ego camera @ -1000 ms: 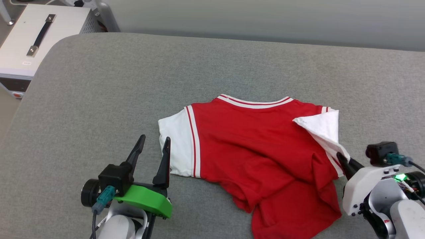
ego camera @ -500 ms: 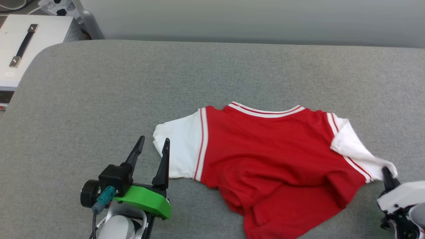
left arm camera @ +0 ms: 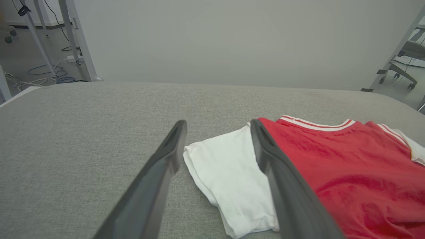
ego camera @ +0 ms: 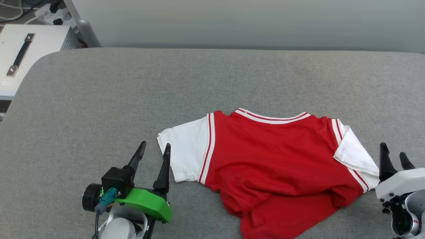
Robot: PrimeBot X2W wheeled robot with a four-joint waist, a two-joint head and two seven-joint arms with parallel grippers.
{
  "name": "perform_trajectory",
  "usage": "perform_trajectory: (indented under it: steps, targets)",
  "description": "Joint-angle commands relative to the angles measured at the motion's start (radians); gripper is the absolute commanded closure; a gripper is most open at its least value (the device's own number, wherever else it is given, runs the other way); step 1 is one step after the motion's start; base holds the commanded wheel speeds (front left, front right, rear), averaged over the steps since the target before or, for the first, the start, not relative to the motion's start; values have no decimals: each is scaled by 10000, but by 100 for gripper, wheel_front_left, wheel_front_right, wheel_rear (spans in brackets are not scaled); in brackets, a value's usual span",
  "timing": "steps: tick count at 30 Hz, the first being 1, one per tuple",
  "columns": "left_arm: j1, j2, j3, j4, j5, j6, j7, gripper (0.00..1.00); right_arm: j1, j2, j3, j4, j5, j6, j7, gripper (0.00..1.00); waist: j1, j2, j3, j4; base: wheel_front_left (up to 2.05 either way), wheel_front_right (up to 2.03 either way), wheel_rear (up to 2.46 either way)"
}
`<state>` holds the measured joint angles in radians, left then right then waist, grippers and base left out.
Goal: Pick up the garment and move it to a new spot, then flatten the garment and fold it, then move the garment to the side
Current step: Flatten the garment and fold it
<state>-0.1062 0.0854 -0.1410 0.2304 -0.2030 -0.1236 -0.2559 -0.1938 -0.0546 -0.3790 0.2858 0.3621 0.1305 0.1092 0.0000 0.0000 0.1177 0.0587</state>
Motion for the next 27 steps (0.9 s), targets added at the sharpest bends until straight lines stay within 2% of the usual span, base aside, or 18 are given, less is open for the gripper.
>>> perform_trajectory:
  steps: [1, 7, 16, 18, 24, 27]
  targets:
    - [-93, -19, 33, 18, -4, -58, -59, 0, 294, -128, 226, -281, -280, 2, -187, 0, 0, 0, -229, -67, 0, 0, 0]
    - [80, -36, 65, -95, -18, -63, -59, 0, 1185, -778, 1942, -1645, -926, 2, -525, 0, 0, 0, -489, -120, 0, 0, 0]
    - [99, -59, -6, -175, -36, -67, -59, 0, 1588, -1326, 2961, -2301, -1252, 2, 299, 0, 0, 0, -359, 23, 0, 0, 0]
    - [16, -55, -39, -194, -27, -68, -59, 0, 1300, -1697, 3383, -2275, -1317, 2, 1379, 0, 0, 0, -119, 122, 0, 0, 0]
    - [-219, -71, -106, -152, -49, -69, -59, 0, 447, -2152, 3790, -1924, -993, 2, 3791, 0, 0, 0, 317, 334, 0, 0, 0]
    - [-343, -94, -170, -115, -76, -69, -59, 0, 92, -2292, 3836, -1731, -834, 2, 4591, 0, 0, 0, 507, 464, 0, 0, 0]
